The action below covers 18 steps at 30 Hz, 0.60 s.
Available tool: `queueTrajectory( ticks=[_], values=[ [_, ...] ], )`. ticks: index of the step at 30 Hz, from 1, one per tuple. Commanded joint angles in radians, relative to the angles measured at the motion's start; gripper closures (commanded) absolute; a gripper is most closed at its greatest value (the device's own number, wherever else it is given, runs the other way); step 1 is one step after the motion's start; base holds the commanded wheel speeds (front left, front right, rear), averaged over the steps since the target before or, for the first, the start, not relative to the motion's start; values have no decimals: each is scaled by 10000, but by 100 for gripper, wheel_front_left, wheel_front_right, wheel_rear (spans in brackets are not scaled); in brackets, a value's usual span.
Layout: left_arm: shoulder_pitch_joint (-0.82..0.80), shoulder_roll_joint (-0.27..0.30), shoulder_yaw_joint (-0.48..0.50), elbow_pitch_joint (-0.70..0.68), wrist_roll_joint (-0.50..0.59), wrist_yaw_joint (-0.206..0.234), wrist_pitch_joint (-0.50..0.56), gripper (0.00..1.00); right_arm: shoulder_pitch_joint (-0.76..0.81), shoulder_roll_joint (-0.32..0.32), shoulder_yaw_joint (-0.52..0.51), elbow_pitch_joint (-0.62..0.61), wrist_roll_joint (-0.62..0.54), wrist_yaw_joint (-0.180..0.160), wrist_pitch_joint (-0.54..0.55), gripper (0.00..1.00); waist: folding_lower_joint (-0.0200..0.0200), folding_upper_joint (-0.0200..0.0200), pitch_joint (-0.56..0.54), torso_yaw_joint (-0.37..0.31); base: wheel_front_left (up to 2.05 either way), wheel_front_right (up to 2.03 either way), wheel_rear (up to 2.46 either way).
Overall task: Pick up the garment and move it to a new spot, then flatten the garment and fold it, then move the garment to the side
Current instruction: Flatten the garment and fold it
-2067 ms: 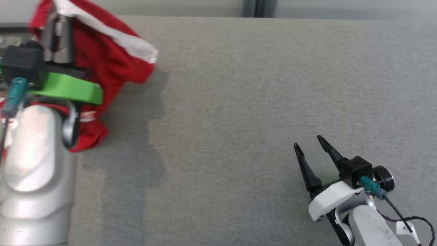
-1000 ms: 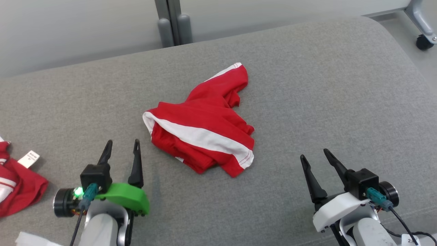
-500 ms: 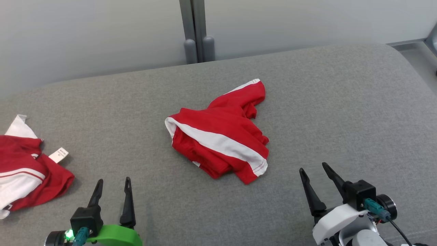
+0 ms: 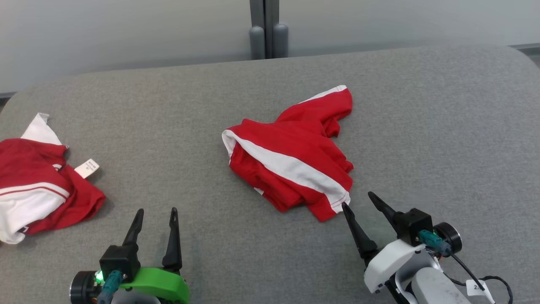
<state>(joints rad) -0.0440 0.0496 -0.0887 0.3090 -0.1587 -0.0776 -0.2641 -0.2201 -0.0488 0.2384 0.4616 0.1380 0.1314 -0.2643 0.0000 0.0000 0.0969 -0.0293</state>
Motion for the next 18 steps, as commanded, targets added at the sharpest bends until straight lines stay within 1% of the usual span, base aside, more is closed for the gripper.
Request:
queueTrajectory(
  ticks=[1,7,10,13,15,16,18],
  values=[
    [-213,28,-12,35,-20,17,-6,0,-183,-48,9,221,-66,-15,-5,0,0,0,387,373,0,0,0],
    [-485,26,-197,92,-38,-25,-6,0,-568,-45,-71,973,-111,-15,-4,0,0,0,726,833,0,0,0],
    [-519,27,-216,86,-35,-34,-6,0,-601,-39,-186,1095,11,-14,-4,0,0,0,804,981,0,0,0],
    [-485,27,-197,85,1,-44,-6,0,-519,-42,-192,1173,16,-15,-4,25,0,0,860,1045,0,0,0],
    [-468,27,-178,97,34,-39,-6,0,-526,-42,-202,1222,58,-14,-4,95,0,0,888,1059,0,0,0],
    [-463,27,-171,88,39,-48,-6,0,-535,-42,-248,1217,141,-15,-4,100,0,0,895,1055,0,0,0],
    [-466,25,-172,82,68,-76,-6,0,-538,-45,-427,1078,270,-15,-4,100,0,0,879,1032,0,0,0]
  ],
)
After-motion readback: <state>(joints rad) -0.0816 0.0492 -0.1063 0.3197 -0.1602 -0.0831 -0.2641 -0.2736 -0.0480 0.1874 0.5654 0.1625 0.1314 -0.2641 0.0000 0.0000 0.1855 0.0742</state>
